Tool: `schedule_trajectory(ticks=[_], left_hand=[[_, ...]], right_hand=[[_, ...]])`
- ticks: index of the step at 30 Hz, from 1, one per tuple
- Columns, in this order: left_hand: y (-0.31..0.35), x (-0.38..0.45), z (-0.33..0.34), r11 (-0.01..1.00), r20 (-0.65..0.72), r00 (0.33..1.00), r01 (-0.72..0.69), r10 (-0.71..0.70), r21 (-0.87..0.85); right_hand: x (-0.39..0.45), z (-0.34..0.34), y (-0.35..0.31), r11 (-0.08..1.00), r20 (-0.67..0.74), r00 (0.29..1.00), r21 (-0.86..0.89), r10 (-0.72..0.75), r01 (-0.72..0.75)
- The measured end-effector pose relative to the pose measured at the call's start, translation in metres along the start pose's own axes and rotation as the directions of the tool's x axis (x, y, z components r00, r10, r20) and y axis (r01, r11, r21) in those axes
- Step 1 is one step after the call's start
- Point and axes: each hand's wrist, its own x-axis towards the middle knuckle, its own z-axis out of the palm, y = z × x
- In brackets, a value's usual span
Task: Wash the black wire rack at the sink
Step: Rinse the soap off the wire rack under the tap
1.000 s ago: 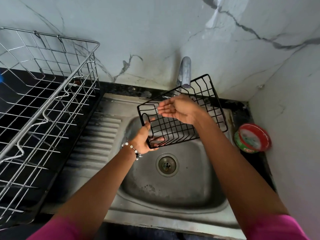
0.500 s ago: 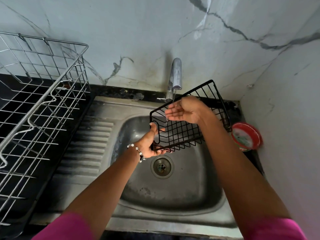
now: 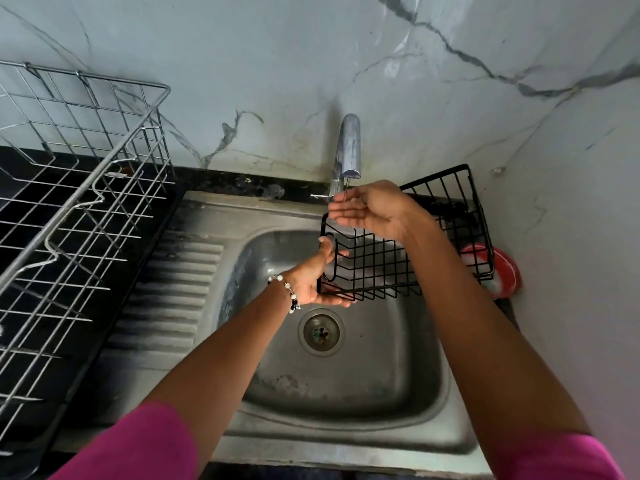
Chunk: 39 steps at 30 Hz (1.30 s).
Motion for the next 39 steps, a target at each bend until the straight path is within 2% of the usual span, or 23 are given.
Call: schedule_trajectory(ticks=[1,4,6,8,11,14,16,21,25,27,29,30,34,36,39], left_hand=[[0.002,0.000,0.000,1.000,-0.006,1.000,-0.005,0.005,-0.008],[0.004,-0.001,-0.004,0.999,-0.011,1.000,-0.013,0.013,-0.035],[0.005,-0.002,-0.007,0.998,-0.021,1.000,-0.021,0.019,-0.066],[0.005,-0.002,-0.011,0.995,-0.031,0.999,-0.037,0.035,-0.092],[0.004,-0.005,-0.015,0.992,-0.046,0.997,-0.070,0.066,-0.101],[0.003,-0.008,-0.018,0.989,-0.081,0.991,-0.114,0.106,-0.098],[0.003,-0.013,-0.019,0.984,-0.151,0.979,-0.153,0.139,-0.090],[0.002,-0.018,-0.028,0.972,-0.274,0.937,-0.234,0.218,-0.024],[0.004,-0.032,-0.034,0.962,-0.350,0.899,-0.273,0.262,0.018],[0.003,-0.036,-0.040,0.946,-0.385,0.866,-0.313,0.320,0.083],[0.002,-0.040,-0.046,0.920,-0.462,0.795,-0.344,0.393,0.190],[0.002,-0.043,-0.050,0.902,-0.498,0.753,-0.347,0.431,0.256],[0.006,-0.053,-0.060,0.811,-0.556,0.610,-0.284,0.564,0.512],[0.010,-0.061,-0.066,0.787,-0.581,0.559,-0.246,0.592,0.566],[0.014,-0.069,-0.080,0.762,-0.581,0.535,-0.207,0.613,0.614]], right_hand=[[0.000,0.002,0.000,1.000,0.026,1.000,0.020,-0.004,0.003],[0.003,0.008,-0.002,0.999,-0.030,0.999,0.013,-0.044,0.045],[0.004,0.011,-0.003,0.999,0.012,0.999,-0.025,-0.038,0.038],[0.004,0.012,-0.003,0.999,0.038,0.998,0.024,-0.041,0.040],[0.004,0.015,-0.002,0.997,-0.011,0.998,0.017,-0.069,0.069],[0.001,0.018,0.009,0.999,0.146,0.989,-0.051,0.017,-0.009],[-0.001,0.016,0.017,0.997,0.194,0.979,-0.067,0.056,-0.044],[0.001,0.012,0.025,1.000,0.043,0.999,0.020,-0.001,0.001],[-0.011,0.008,0.033,0.999,0.203,0.979,0.031,0.002,-0.008],[-0.012,0.005,0.035,0.995,0.158,0.987,0.094,0.020,-0.035],[-0.009,0.002,0.038,0.992,0.024,1.000,0.126,0.018,-0.021],[-0.007,0.002,0.039,0.993,0.003,1.000,0.116,0.013,-0.013],[-0.009,0.008,0.031,0.992,0.116,0.993,0.114,0.032,-0.046],[-0.010,0.011,0.025,0.996,0.092,0.995,0.082,0.037,-0.045],[-0.009,0.013,0.024,0.998,0.082,0.995,0.026,0.055,-0.057]])
